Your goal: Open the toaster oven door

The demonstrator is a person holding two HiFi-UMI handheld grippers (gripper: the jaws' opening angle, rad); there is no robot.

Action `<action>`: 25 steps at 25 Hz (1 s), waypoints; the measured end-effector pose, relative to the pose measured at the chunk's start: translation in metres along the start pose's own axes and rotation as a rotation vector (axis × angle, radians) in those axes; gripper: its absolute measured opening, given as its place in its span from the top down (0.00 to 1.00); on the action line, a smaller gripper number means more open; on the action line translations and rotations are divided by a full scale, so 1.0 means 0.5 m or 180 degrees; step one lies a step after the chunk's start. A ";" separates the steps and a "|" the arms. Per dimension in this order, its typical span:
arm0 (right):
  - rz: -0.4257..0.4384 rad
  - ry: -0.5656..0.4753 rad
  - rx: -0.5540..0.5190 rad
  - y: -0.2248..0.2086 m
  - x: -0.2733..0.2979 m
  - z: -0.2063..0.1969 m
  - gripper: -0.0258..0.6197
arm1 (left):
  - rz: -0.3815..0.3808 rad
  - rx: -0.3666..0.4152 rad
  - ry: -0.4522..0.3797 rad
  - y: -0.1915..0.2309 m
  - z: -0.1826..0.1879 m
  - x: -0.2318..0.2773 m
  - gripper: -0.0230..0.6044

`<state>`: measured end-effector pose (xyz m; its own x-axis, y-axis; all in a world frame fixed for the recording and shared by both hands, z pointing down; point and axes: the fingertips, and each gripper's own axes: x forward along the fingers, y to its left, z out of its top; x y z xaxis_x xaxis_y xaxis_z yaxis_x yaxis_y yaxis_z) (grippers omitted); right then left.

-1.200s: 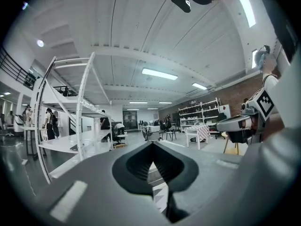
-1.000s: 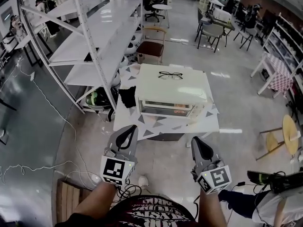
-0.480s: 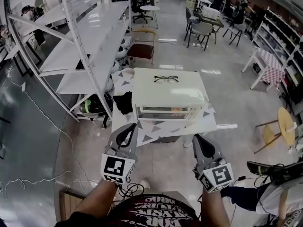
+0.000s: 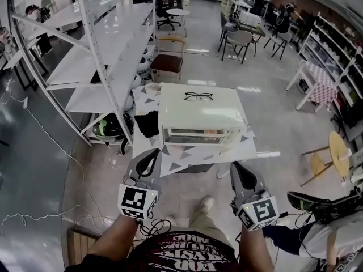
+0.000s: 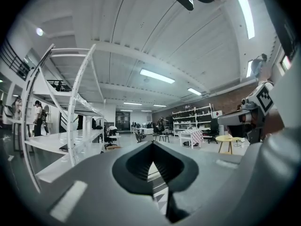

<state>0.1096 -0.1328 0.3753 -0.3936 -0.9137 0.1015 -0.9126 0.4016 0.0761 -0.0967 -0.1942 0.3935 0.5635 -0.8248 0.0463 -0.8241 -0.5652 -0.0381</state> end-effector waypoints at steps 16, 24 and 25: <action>0.0269 -0.0064 0.0113 -0.029 0.083 -0.015 0.92 | 0.0171 0.0065 0.0240 0.019 -0.042 0.039 0.96; 0.0388 -0.0053 0.0130 -0.084 0.157 -0.015 0.92 | 0.0238 0.0048 0.0311 0.034 -0.052 0.112 0.96; 0.0404 -0.0041 0.0127 -0.090 0.166 -0.017 0.92 | 0.0245 0.0041 0.0316 0.037 -0.054 0.123 0.96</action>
<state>0.1187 -0.2261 0.3888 -0.5073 -0.8565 0.0950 -0.8590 0.5114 0.0239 -0.0790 -0.2548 0.4227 0.4897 -0.8604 0.1412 -0.8635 -0.5010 -0.0581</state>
